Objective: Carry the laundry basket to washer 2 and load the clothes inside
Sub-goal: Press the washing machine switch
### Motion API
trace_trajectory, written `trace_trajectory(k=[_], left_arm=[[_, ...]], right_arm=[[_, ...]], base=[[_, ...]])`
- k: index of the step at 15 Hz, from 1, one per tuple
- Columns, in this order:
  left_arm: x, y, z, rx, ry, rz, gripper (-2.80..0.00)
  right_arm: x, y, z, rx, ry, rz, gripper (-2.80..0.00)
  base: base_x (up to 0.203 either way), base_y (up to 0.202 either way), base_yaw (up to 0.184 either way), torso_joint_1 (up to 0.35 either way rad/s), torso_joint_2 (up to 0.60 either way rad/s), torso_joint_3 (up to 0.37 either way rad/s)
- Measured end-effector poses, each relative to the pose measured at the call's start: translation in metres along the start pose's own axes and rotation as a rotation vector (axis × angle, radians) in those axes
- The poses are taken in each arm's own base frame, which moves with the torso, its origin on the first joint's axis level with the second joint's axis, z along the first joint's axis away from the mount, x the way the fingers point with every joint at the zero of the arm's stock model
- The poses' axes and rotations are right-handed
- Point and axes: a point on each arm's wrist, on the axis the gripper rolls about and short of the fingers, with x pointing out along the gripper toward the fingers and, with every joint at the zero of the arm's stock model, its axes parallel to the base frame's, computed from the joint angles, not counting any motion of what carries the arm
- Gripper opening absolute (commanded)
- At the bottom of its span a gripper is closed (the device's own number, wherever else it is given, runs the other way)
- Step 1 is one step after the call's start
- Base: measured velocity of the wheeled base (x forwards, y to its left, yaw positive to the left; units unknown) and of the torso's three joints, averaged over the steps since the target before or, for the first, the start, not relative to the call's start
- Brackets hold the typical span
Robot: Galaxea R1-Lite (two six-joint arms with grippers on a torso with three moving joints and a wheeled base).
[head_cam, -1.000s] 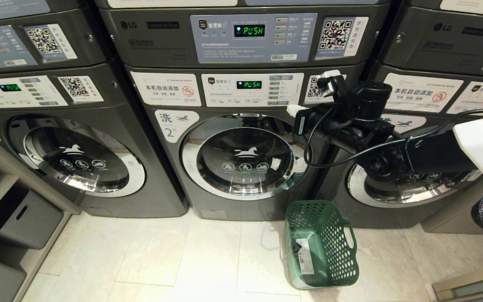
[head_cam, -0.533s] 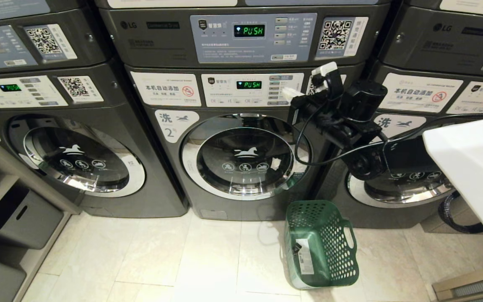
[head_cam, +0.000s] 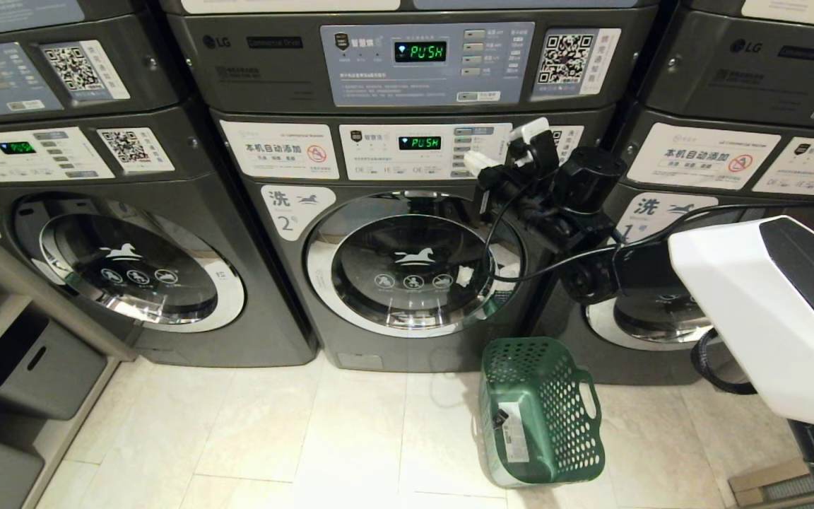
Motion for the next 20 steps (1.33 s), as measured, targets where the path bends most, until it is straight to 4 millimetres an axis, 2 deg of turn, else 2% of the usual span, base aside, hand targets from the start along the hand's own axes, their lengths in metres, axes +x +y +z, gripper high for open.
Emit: trace_trajectory(k=[5,9,14,16,18,20], left_arm=[[0.000,0.000,0.000,0.000,0.000,0.000,-2.80],[0.000,0.000,0.000,0.000,0.000,0.000,-2.80],[0.000,0.000,0.000,0.000,0.000,0.000,-2.80],[0.000,0.000,0.000,0.000,0.000,0.000,-2.80],[0.000,0.000,0.000,0.000,0.000,0.000,-2.80],[0.000,0.000,0.000,0.000,0.000,0.000,-2.80]], right_arm=[[0.009,-0.001,-0.013,-0.010,-0.030,-0.008,-2.80],[0.009,-0.003,-0.026,-0.024,-0.022,-0.026,-2.80],[0.009,-0.003,-0.033,-0.023,-0.021,-0.066,-2.80],[0.009,-0.004,-0.031,-0.022,-0.018,-0.084,-2.80],[0.007,-0.005,-0.020,-0.016,0.003,-0.095,-2.80],[-0.004,-0.002,-0.008,0.007,0.088,-0.084,-2.80]], base=[[0.000,0.000,0.000,0.000,0.00,0.000],[0.000,0.000,0.000,0.000,0.00,0.000],[0.000,0.000,0.000,0.000,0.00,0.000],[0.000,0.000,0.000,0.000,0.00,0.000],[0.000,0.000,0.000,0.000,0.00,0.000],[0.000,0.000,0.000,0.000,0.00,0.000]])
